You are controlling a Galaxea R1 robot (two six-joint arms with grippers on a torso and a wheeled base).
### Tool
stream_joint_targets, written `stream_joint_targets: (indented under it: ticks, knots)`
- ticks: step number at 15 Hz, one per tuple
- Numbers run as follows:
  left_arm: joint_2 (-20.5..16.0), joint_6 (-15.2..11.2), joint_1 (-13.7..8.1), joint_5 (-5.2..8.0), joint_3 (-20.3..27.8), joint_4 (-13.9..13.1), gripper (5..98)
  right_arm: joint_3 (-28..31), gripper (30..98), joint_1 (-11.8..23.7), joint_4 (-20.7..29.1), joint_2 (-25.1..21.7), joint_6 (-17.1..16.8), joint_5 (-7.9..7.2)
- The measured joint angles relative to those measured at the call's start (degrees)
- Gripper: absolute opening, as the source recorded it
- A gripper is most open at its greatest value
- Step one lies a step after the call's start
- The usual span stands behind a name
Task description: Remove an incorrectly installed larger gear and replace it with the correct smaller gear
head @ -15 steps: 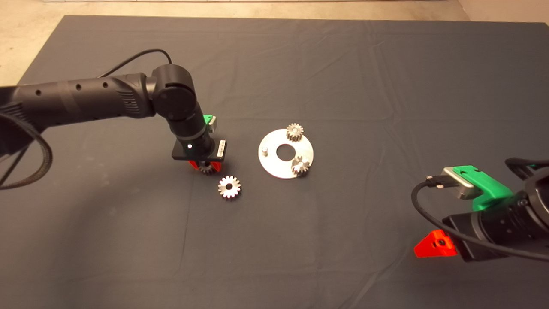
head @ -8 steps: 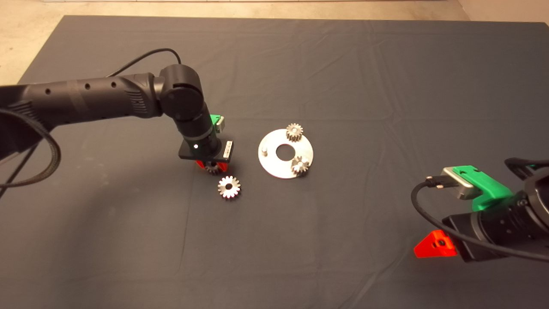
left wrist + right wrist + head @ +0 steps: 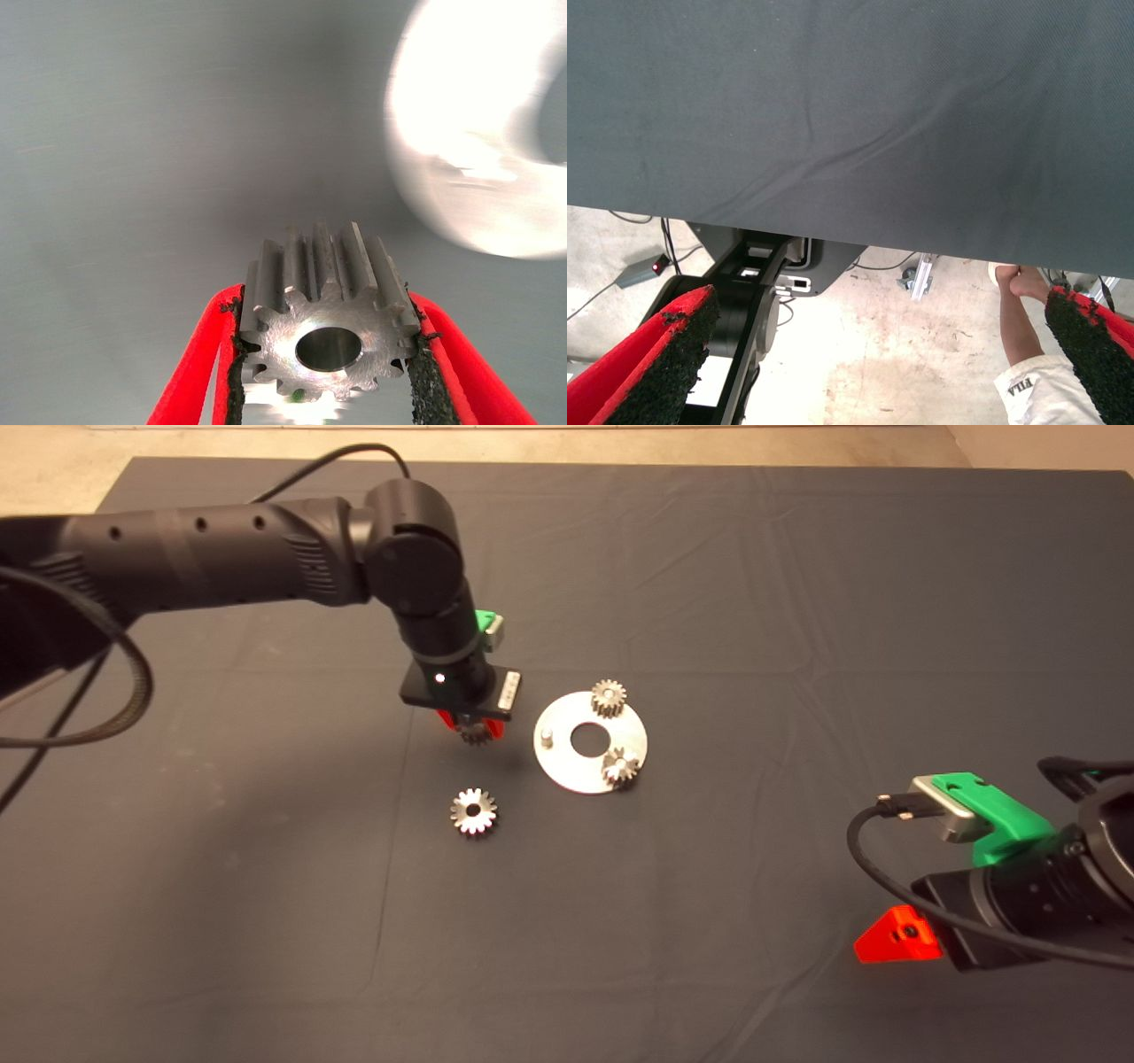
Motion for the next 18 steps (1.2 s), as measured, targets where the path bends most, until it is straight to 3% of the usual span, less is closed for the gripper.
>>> stream_joint_targets:
  ticks: [3, 7, 18]
  knots:
    - [3.69, 0.03, -0.05, -0.06, -1.79, -0.89, 36.5, 0.00, 97.6, -0.05, 0.00, -0.02, 0.00, -0.05]
    - [7.14, 2.62, -0.06, -0.06, -7.99, -2.97, 36.5, 0.00, 97.6, -0.52, 0.00, 0.00, 0.02, -0.02]
    - [9.34, 2.83, -1.46, 0.00, -11.84, -4.78, 36.5, 0.00, 97.6, -0.61, 0.00, -0.02, 0.03, -0.02]
